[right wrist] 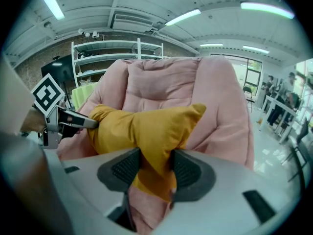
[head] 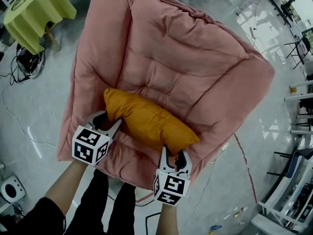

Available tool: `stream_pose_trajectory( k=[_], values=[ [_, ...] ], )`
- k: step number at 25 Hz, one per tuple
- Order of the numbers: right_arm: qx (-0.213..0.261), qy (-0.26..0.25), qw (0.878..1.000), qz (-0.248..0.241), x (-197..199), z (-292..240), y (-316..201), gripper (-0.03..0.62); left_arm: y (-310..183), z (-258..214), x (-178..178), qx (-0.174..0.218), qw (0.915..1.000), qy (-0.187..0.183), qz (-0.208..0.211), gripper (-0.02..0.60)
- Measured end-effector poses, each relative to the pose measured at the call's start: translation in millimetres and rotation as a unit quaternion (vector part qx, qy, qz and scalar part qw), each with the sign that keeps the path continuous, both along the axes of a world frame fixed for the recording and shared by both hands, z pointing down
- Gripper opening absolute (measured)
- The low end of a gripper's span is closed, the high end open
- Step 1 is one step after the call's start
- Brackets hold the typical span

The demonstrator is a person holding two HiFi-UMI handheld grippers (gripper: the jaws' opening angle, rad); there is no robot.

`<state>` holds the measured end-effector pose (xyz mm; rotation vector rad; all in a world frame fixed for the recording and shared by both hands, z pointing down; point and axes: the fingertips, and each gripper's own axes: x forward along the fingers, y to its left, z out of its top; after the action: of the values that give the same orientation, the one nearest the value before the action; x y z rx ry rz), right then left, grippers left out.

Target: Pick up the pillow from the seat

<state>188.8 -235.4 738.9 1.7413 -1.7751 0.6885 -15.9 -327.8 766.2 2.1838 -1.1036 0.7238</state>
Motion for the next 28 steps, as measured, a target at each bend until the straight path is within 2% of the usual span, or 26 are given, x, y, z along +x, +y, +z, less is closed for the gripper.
stream_pose_trajectory(
  k=[28],
  values=[
    [0.098, 0.009, 0.995, 0.001, -7, -147, 23, 0.216, 26, -163, -10, 0.099, 0.9948, 0.017, -0.015, 0.183]
  ],
)
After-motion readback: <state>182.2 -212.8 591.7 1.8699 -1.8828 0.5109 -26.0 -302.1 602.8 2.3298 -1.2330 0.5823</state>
